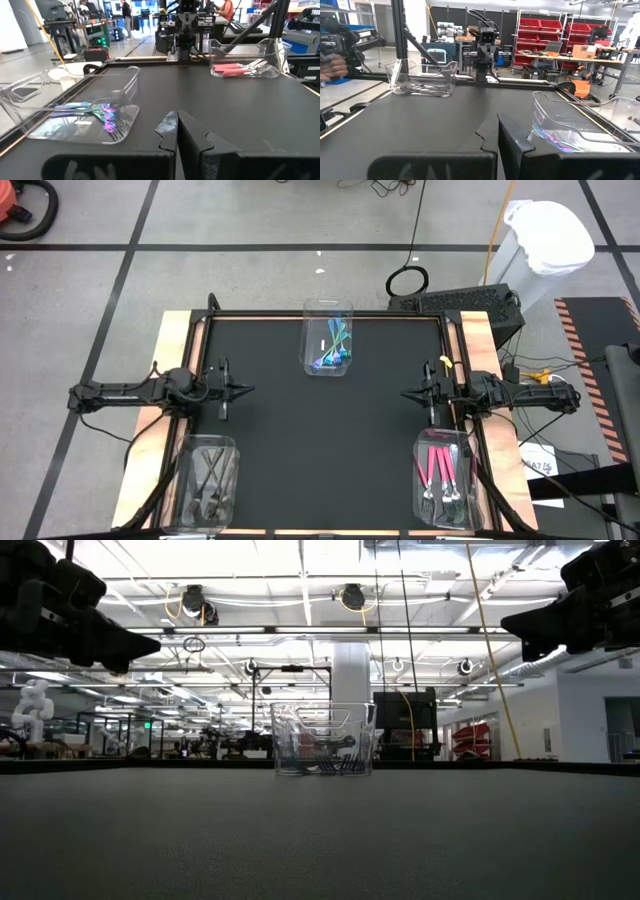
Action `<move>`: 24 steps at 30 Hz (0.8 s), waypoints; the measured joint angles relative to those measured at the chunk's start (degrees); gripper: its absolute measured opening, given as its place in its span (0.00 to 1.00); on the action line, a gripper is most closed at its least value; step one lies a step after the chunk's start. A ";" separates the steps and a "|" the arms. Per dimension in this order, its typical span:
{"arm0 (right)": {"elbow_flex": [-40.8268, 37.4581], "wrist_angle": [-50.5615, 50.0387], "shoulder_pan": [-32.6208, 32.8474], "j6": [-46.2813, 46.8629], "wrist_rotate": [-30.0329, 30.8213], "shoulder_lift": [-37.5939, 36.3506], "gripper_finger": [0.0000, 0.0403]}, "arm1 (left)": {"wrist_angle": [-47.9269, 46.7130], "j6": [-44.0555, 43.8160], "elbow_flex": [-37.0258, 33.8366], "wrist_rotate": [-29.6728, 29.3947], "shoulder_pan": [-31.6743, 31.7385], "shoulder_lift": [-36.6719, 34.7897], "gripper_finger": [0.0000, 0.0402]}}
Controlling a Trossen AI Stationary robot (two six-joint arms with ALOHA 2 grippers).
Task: Sort silverware by color (type)
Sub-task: Return to Home Position
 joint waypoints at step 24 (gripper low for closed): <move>0.00 0.81 0.00 0.01 -0.04 0.00 0.00 | 1.22 5.03 0.20 -1.60 -0.02 -6.01 0.03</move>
